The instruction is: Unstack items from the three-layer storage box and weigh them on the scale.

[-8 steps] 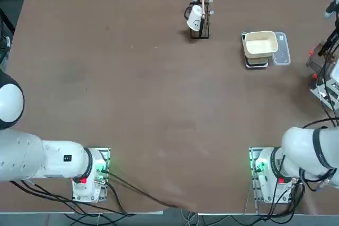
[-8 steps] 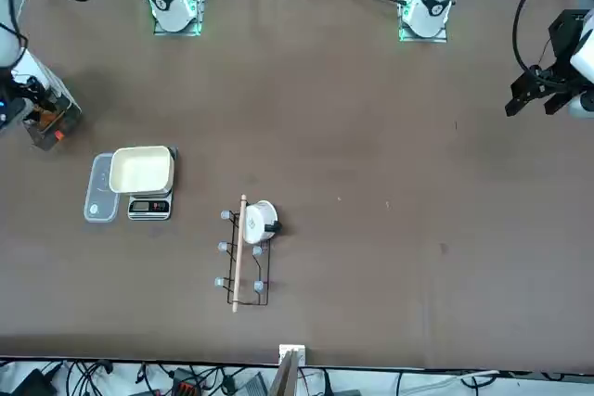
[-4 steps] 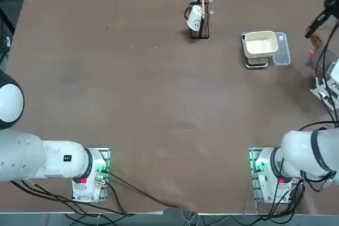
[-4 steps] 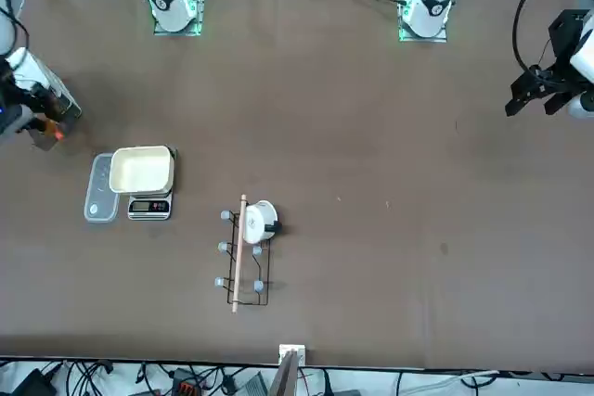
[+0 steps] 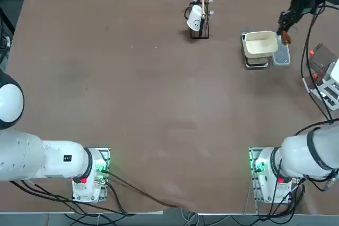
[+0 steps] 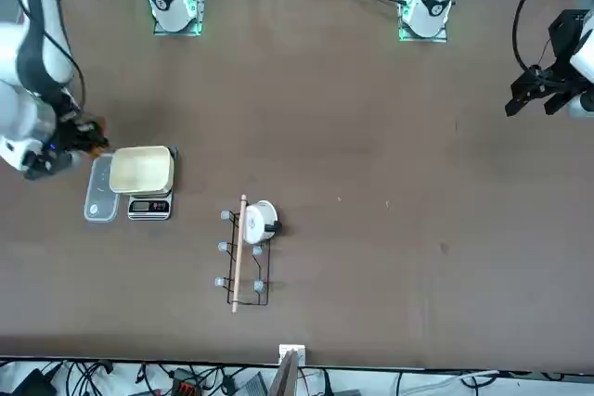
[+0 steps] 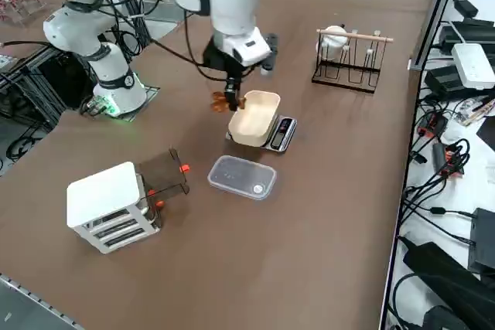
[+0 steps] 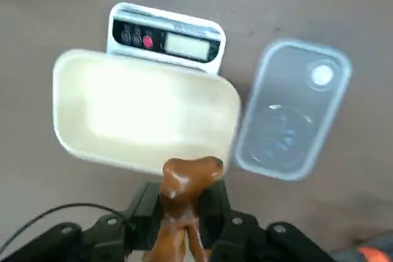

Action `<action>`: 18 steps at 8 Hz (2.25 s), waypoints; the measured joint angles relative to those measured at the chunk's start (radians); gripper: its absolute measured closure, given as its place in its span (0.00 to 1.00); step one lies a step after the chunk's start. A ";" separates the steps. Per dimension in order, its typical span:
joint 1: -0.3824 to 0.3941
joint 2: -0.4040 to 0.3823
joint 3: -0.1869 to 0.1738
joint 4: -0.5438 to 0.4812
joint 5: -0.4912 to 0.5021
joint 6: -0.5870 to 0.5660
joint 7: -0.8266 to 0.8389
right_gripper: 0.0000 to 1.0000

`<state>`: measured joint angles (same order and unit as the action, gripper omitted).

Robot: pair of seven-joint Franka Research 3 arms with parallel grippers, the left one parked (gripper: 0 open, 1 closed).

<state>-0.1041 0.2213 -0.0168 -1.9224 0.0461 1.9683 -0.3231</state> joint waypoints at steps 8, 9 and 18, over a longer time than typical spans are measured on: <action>0.070 0.151 -0.009 0.049 0.014 0.063 0.164 0.07; 0.070 0.144 -0.013 0.060 -0.002 0.040 0.155 0.00; -0.129 0.042 -0.045 -0.134 -0.385 0.092 -0.541 0.99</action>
<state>-0.2330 0.2637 -0.0619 -2.0567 -0.3389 2.0603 -0.8642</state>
